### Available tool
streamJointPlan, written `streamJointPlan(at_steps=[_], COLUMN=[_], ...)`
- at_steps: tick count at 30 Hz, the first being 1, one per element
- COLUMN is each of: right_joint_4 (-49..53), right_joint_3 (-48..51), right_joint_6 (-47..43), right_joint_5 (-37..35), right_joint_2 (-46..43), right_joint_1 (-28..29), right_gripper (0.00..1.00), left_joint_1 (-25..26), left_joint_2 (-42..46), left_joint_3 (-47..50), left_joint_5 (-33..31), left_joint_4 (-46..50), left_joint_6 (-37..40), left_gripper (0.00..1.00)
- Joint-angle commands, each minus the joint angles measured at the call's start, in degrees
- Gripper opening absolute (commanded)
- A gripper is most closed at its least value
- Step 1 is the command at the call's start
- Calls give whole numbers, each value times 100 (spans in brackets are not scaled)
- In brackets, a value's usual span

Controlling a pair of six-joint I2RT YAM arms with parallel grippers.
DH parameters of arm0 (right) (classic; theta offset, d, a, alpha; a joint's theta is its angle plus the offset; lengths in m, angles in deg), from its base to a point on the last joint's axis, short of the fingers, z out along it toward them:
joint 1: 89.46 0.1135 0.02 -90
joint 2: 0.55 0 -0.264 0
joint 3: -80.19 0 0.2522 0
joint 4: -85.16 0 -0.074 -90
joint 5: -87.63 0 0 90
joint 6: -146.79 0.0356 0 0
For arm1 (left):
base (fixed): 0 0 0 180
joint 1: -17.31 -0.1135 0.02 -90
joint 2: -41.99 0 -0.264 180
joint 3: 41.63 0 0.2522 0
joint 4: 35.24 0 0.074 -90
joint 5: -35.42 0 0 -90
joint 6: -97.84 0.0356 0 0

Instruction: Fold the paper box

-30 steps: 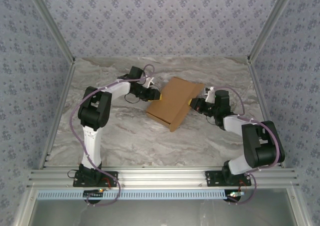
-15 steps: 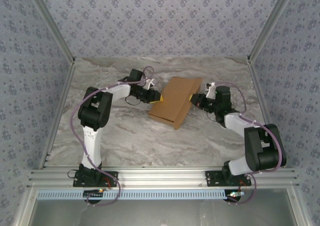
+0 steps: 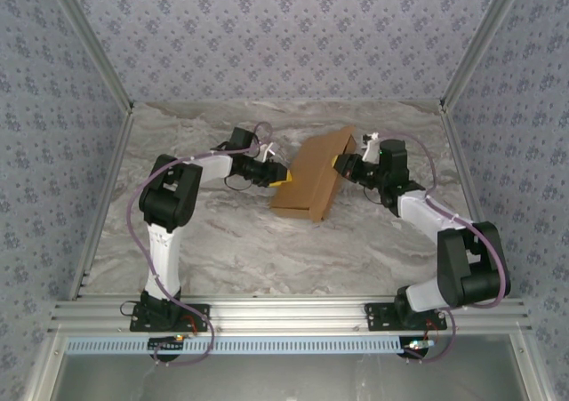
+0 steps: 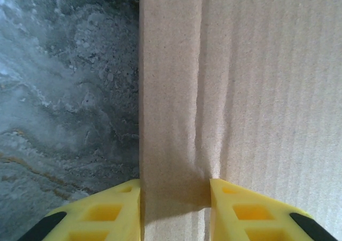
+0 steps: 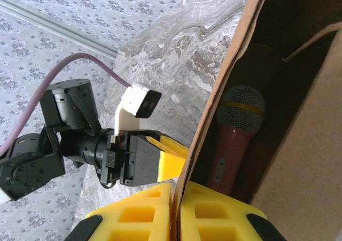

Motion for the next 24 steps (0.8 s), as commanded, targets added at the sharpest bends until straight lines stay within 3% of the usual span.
streamJointPlan(at_steps=[1,24], right_joint_4=[315,1405], right_joint_3=[-344,-1149], right_joint_6=[-354,-415], right_joint_5=[-3,-860], right_joint_2=[-81,471], right_joint_1=[249,761], right_gripper=[11,12], left_joint_1=[335,419], left_joint_2=[-72,-367], left_joint_3=[85,-234], left_joint_5=[37,-236], left_joint_4=[53,117], left_joint_6=[-26,-71], left_gripper=[31,32])
